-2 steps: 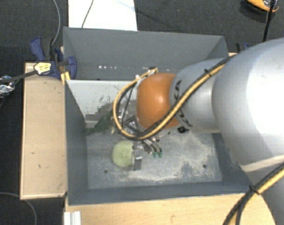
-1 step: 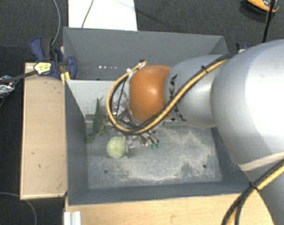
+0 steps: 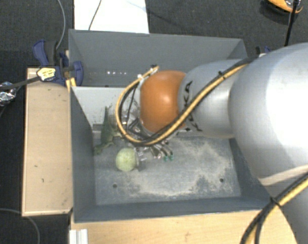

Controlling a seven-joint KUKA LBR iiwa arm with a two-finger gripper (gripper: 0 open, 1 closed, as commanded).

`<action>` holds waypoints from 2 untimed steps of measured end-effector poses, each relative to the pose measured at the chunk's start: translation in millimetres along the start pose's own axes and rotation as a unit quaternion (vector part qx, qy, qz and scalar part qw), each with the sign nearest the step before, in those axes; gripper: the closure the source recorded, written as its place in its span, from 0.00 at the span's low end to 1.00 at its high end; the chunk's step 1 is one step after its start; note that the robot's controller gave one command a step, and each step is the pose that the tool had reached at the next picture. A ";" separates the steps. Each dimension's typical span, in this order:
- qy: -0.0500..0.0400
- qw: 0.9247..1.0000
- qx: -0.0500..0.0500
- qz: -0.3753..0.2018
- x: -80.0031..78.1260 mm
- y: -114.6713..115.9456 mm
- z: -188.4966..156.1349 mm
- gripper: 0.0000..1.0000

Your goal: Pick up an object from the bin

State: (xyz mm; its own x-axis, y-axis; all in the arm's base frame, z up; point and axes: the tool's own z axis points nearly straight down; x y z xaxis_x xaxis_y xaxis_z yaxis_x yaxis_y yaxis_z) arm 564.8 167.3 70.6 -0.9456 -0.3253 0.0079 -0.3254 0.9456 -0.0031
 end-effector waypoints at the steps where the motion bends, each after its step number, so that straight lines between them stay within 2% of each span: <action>1: -0.001 1.000 0.000 -0.010 -3.7 -2.6 0.0 1.00; 2: -0.003 1.000 0.000 -0.020 -6.1 -8.9 -0.9 1.00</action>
Offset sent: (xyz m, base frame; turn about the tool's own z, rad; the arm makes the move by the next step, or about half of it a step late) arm 0.0083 -0.0076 0.0003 -0.0436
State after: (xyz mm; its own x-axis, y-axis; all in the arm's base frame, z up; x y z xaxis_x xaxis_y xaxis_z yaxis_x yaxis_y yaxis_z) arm 573.5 160.9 71.5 -0.9319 -0.3627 0.0018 -0.3627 0.9319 -0.0028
